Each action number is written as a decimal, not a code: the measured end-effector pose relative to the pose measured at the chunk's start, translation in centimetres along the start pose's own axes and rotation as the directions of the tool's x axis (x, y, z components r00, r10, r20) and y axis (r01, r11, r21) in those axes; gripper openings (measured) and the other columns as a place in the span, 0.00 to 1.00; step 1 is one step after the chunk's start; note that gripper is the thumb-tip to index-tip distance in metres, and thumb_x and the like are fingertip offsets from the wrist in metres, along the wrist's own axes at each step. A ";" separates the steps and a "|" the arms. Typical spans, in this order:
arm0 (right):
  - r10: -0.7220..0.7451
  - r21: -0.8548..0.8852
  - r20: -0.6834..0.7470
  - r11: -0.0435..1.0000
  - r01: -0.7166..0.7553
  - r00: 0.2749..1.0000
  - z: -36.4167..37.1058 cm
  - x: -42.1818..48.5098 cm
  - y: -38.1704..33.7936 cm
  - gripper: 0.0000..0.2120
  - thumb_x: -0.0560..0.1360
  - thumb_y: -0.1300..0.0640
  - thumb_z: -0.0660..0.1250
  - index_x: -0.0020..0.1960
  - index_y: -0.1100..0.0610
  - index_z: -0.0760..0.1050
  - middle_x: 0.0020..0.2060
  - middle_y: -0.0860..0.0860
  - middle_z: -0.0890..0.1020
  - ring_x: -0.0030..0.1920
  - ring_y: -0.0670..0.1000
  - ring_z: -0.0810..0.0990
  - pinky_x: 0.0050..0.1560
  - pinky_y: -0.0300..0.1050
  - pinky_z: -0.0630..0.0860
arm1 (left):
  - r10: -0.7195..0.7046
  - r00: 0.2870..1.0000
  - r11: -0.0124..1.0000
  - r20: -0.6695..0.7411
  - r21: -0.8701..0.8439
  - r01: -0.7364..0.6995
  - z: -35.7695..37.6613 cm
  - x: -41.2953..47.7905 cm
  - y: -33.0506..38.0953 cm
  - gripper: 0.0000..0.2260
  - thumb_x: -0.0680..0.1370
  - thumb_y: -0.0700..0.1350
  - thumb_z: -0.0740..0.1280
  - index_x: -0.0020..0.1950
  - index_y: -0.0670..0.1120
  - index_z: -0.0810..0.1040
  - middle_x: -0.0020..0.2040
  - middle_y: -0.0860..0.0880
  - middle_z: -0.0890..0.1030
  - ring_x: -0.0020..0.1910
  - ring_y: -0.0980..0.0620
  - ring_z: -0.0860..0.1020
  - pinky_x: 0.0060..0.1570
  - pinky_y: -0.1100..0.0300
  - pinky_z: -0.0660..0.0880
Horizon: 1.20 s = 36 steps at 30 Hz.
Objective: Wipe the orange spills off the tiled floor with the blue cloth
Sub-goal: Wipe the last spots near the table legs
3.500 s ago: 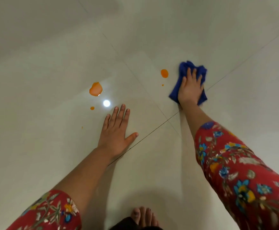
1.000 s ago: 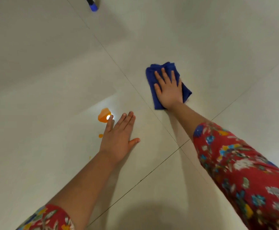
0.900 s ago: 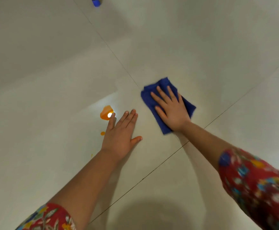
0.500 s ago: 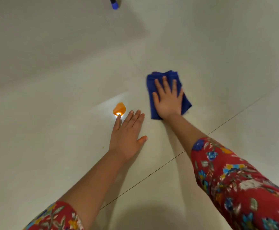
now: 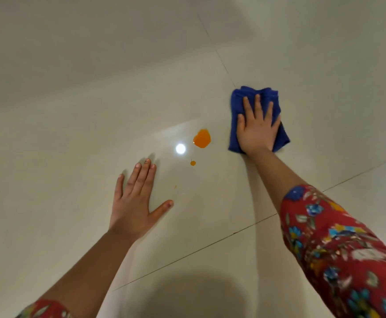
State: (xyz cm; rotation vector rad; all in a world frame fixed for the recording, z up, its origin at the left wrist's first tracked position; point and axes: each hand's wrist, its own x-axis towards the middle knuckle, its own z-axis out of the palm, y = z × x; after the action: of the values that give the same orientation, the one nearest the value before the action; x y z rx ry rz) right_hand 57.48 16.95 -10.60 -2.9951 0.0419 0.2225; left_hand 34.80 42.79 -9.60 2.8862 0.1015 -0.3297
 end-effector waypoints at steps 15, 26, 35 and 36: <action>-0.063 -0.004 0.002 0.998 0.063 0.998 0.3 0.3 -3.4 0.26 0.82 0.43 0.47 0.78 0.43 0.49 0.79 0.47 0.49 0.78 0.58 0.45 0.74 0.65 0.42 | 0.009 1.000 0.999 -0.024 0.034 -0.008 0.2 -0.2 -0.1 0.41 0.74 0.71 0.48 0.79 0.49 0.44 0.80 0.54 0.44 0.78 0.55 0.42 0.75 0.46 0.45; -0.657 -0.036 0.031 0.752 0.658 0.753 2.4 -10.2 -3.1 0.24 0.81 0.42 0.49 0.77 0.41 0.56 0.77 0.44 0.57 0.78 0.55 0.52 0.74 0.63 0.51 | 0.017 0.999 0.999 -0.030 0.043 -0.016 0.4 -0.1 -0.2 0.42 0.75 0.72 0.48 0.79 0.47 0.41 0.80 0.52 0.42 0.78 0.54 0.42 0.76 0.47 0.43; -0.220 0.026 0.043 0.975 0.219 0.974 1.3 0.9 -13.2 0.25 0.82 0.43 0.46 0.78 0.42 0.49 0.79 0.45 0.49 0.78 0.58 0.44 0.73 0.68 0.42 | 0.044 0.996 0.999 0.082 0.009 -0.045 -0.3 0.2 -0.5 0.45 0.73 0.74 0.47 0.78 0.48 0.34 0.77 0.54 0.32 0.76 0.55 0.34 0.75 0.45 0.40; -0.303 0.030 0.044 0.953 0.302 0.952 1.8 -0.1 -15.0 0.25 0.82 0.43 0.46 0.78 0.42 0.51 0.79 0.45 0.50 0.78 0.58 0.45 0.73 0.68 0.43 | 0.057 0.994 0.998 0.096 -0.020 -0.056 -0.3 0.3 -0.8 0.45 0.73 0.74 0.47 0.77 0.49 0.33 0.77 0.55 0.31 0.75 0.56 0.32 0.75 0.46 0.39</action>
State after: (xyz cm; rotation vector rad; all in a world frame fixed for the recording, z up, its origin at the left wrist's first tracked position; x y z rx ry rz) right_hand 57.67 32.03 -10.33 -2.9189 -0.4145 0.2561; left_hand 35.07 43.62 -9.51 2.8441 0.0056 -0.4554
